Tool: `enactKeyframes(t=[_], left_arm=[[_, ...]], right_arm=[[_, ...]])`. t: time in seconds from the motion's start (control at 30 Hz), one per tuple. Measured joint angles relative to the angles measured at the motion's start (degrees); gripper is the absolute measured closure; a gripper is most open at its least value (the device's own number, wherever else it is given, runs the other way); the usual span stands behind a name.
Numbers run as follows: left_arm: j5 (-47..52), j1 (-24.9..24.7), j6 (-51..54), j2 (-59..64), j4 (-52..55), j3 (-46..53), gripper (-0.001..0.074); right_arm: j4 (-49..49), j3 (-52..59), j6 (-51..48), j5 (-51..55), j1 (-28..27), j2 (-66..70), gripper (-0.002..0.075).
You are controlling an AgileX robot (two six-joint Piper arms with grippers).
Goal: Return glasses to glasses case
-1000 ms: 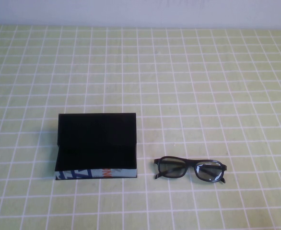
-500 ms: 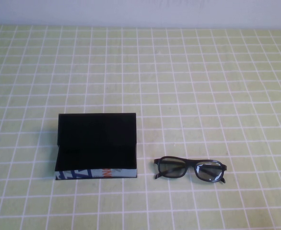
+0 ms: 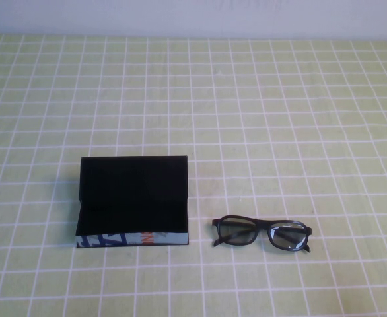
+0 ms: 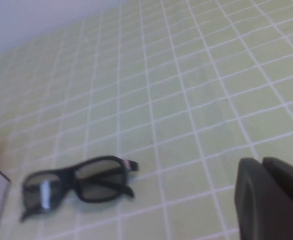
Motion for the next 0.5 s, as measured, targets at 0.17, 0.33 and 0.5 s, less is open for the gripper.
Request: enactKeyframes(t=[0.17,0.33,0.5], left_arm=[[0.0,0.0,0.0,0.0,0.0,0.0,0.0737],[0.0,0.0,0.0,0.0,0.0,0.0,0.0737],[0.0,0.0,0.0,0.0,0.0,0.0,0.0737]], right_arm=[[17.54,0.0,0.0,-4.27,0.0,0.0,0.0737],[32.55,0.0,0.0,-8.74,0.0,0.0,0.0737],[39.08,0.0,0.0,-10.62,0.0,0.0,0.0737]])
